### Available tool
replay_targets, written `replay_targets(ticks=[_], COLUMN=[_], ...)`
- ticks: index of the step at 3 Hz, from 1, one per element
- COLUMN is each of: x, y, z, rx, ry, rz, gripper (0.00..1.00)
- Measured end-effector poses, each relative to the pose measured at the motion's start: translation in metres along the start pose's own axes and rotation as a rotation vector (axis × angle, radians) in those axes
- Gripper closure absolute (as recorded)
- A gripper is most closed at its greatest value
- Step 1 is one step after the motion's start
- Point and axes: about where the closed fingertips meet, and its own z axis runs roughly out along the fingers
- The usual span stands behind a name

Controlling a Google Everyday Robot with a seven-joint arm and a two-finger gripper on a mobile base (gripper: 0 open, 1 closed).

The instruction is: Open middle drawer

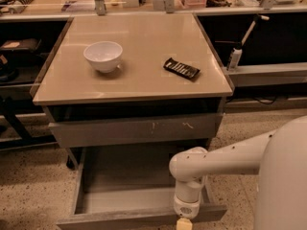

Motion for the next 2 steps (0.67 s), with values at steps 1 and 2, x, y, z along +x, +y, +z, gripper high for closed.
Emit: replay_targets(ticks=[1,2], x=[0.0,0.0024], y=[0.0,-0.0054], z=[0.0,0.003], rx=[0.0,-0.034], ry=[0.0,0.004], rz=[0.0,0.012], gripper=[0.0,0.0])
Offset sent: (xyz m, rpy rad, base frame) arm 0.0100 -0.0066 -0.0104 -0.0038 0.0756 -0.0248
